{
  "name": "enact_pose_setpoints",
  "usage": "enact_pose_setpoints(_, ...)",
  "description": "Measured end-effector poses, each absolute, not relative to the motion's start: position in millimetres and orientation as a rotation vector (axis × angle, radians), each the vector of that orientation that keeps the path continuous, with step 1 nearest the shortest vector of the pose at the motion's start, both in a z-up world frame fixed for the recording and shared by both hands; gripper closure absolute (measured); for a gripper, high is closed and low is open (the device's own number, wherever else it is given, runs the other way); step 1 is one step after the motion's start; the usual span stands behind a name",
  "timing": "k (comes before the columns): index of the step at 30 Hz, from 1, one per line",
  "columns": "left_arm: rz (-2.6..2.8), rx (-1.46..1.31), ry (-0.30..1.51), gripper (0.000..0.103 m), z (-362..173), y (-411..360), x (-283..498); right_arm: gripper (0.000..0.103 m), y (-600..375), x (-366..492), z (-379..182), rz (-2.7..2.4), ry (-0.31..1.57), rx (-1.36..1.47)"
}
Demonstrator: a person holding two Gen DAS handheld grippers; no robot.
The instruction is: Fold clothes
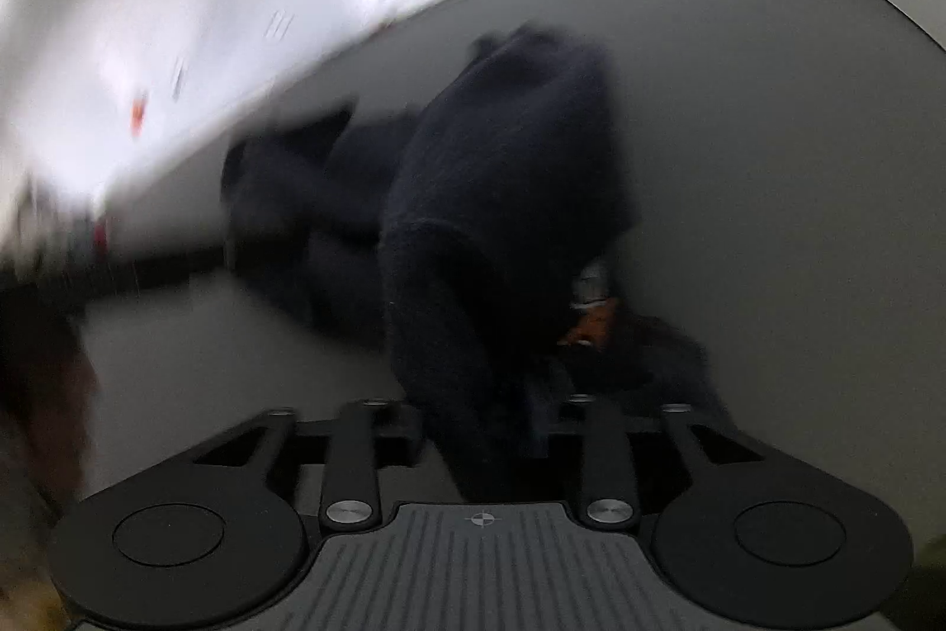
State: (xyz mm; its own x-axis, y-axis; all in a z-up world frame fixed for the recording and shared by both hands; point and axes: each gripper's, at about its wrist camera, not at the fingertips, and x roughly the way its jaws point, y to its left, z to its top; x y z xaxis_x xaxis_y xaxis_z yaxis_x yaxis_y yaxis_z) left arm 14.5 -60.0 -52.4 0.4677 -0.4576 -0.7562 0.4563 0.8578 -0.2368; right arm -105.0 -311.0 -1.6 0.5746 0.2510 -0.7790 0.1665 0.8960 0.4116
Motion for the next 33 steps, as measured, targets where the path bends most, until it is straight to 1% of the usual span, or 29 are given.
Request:
enact_pose_setpoints(2,-0.603,0.011,0.947,0.03,-54.3,-74.3,14.4,0.036,-334.0,-116.0,3.4,0.003,0.924,0.566)
enact_pose_setpoints(4,-0.638,0.014,0.957,0.028,-56.0,-84.1,14.9,0.027,-348.3,-125.8,0.9,-0.05,0.906,0.598)
enact_pose_setpoints(6,-0.702,-0.001,0.979,0.026,-55.9,-99.9,16.1,0.024,-360.6,-130.6,-2.9,-0.098,0.896,0.617)
enact_pose_setpoints(10,-0.807,-0.033,1.034,0.024,-57.6,-124.5,21.6,0.024,-376.4,-134.0,-11.7,-0.182,0.888,0.679)
enact_pose_setpoints(16,-0.942,0.014,1.104,0.022,-62.8,-165.1,20.3,0.023,-389.5,-135.3,-20.7,-0.278,0.859,0.765)
enact_pose_setpoints(20,-1.01,0.046,1.112,0.021,-58.2,-190.6,13.5,0.023,-393.8,-143.1,-21.4,-0.326,0.836,0.769)
enact_pose_setpoints(25,-0.959,0.043,1.154,0.02,-66.2,-213.8,27.5,0.023,-406.7,-145.5,-34.7,-0.379,0.827,0.813)
enact_pose_setpoints(28,-0.897,0.002,1.229,0.021,-78.3,-225.2,46.9,0.023,-405.9,-138.6,-43.1,-0.393,0.836,0.834)
enact_pose_setpoints(29,-0.886,-0.015,1.264,0.023,-84.4,-229.4,53.4,0.023,-405.1,-136.2,-45.3,-0.397,0.839,0.84)
enact_pose_setpoints(30,-0.864,-0.041,1.303,0.033,-92.9,-233.6,60.6,0.023,-409.0,-136.5,-47.6,-0.399,0.841,0.844)
enact_pose_setpoints(31,-0.843,-0.061,1.324,0.05,-98.5,-235.5,64.8,0.023,-413.3,-135.7,-49.3,-0.396,0.844,0.841)
enact_pose_setpoints(32,-0.817,-0.089,1.338,0.058,-102.4,-234.3,68.8,0.023,-414.3,-131.7,-50.4,-0.393,0.849,0.833)
enact_pose_setpoints(33,-0.781,-0.127,1.353,0.071,-106.7,-231.9,74.1,0.023,-415.2,-127.7,-51.4,-0.39,0.854,0.826)
